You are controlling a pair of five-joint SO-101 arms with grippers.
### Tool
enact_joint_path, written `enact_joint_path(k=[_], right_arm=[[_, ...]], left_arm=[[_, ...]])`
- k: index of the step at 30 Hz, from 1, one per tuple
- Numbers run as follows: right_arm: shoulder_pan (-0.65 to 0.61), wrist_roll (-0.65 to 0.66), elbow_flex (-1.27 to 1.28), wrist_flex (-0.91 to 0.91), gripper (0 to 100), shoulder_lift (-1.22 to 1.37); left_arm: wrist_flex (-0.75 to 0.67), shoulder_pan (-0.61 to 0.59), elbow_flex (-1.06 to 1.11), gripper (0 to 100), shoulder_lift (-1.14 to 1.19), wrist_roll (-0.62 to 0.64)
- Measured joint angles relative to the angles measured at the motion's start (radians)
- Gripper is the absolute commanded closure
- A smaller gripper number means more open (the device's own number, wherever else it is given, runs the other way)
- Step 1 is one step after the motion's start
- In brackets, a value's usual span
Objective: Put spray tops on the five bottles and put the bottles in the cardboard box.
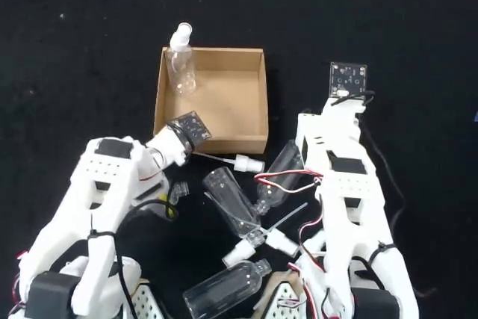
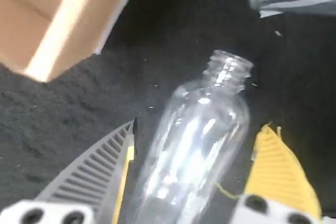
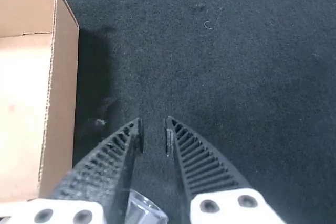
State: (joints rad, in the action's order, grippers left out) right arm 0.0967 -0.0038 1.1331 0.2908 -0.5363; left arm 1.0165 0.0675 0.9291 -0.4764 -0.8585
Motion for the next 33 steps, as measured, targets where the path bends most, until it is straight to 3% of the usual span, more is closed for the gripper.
enact_joint_path(k=[14, 24, 29, 33], right_arm=[[0.000, 0.000, 0.000, 0.000, 93.8, 0.000], [0.000, 0.000, 0.000, 0.000, 93.8, 0.000], [0.000, 0.000, 0.000, 0.000, 93.8, 0.000], [0.000, 0.000, 0.000, 0.000, 93.8, 0.000]], left_arm=[[-0.017, 0.057, 0.043, 64, 0.000, 0.011], [-0.018, 0.043, 0.086, 64, 0.000, -0.074], [-0.018, 0.043, 0.086, 75, 0.000, -0.083], [-0.018, 0.043, 0.086, 74, 0.000, -0.083]])
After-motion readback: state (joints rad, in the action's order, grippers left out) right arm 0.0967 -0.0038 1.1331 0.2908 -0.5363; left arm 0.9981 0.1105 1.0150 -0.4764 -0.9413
